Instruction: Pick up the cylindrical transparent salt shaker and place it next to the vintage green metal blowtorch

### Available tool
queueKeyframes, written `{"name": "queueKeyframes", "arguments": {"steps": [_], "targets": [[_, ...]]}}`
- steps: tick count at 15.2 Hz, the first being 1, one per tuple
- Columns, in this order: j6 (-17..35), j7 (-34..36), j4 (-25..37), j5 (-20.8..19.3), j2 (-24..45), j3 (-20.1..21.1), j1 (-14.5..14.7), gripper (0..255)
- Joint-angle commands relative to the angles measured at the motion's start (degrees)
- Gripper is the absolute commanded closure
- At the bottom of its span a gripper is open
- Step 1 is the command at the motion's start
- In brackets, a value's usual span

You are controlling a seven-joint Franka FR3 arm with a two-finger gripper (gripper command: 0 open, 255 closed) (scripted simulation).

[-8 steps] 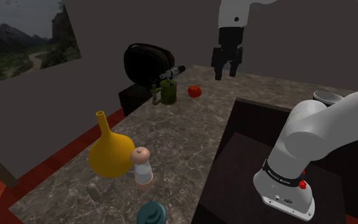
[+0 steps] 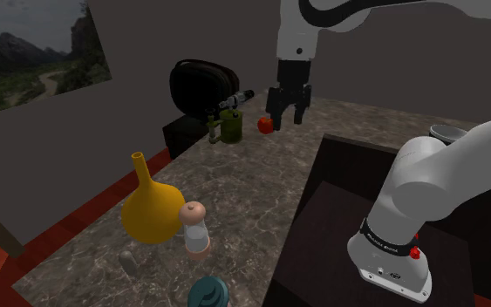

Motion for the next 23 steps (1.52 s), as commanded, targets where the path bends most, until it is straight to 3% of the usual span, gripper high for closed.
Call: {"name": "queueKeyframes", "arguments": {"steps": [1,13,18,23], "targets": [[3.54,1.65,-0.58,1.75,1.94,2.0,0.97,0],[24.92,9.52,0.5,7.99,18.64,12.84,5.37,0],[32.99,13.52,4.25,7.55,27.99,16.95,6.49,0],[39.67,18.5,9.53,4.4,37.81,20.08,7.63,0]]}}
